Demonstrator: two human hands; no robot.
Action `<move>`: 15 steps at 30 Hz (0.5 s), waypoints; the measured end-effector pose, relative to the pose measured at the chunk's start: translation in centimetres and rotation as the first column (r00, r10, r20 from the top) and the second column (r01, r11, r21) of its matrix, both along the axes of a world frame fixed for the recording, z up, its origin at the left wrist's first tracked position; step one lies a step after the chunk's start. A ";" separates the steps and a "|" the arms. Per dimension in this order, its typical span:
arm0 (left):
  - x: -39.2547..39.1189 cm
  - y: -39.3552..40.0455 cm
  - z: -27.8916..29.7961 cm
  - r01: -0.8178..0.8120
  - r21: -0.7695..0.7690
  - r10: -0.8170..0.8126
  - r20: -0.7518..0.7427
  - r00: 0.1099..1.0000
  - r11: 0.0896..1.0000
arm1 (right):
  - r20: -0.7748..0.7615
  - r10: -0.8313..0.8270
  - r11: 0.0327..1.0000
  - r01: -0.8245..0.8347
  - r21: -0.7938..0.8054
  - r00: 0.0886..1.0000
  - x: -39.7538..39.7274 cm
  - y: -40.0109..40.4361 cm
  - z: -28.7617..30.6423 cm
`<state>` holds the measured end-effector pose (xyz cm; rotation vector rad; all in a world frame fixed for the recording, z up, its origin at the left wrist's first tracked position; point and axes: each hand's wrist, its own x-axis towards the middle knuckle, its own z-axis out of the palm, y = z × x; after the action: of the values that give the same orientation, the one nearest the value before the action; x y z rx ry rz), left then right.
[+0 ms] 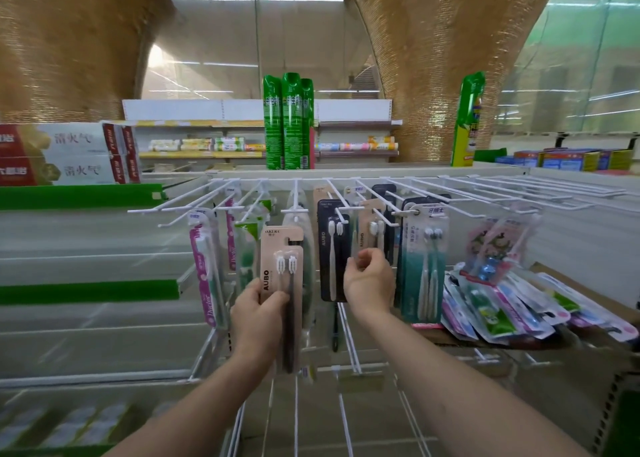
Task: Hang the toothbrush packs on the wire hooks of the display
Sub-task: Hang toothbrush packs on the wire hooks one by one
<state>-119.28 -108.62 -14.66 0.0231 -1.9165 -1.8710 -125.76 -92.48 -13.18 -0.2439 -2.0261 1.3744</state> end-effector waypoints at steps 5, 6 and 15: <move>-0.7 2.1 0.1 0.015 0.010 -0.015 -0.010 1.000 1.000 | -0.032 0.030 0.995 -0.027 0.095 0.999 1.0 2.1 -0.3; -0.7 2.5 0.2 0.017 0.012 -0.017 -0.007 1.000 1.000 | -0.032 0.037 0.993 -0.034 0.110 0.999 1.1 2.5 -0.3; -1.3 4.9 -0.2 0.001 0.033 -0.001 -0.003 1.000 0.999 | -0.185 -0.085 0.996 0.088 0.010 0.979 2.6 6.0 -0.2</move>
<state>-120.61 -103.76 -14.83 0.0291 -1.8837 -1.9021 -123.16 -86.45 -13.40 -0.1872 -1.8528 1.2760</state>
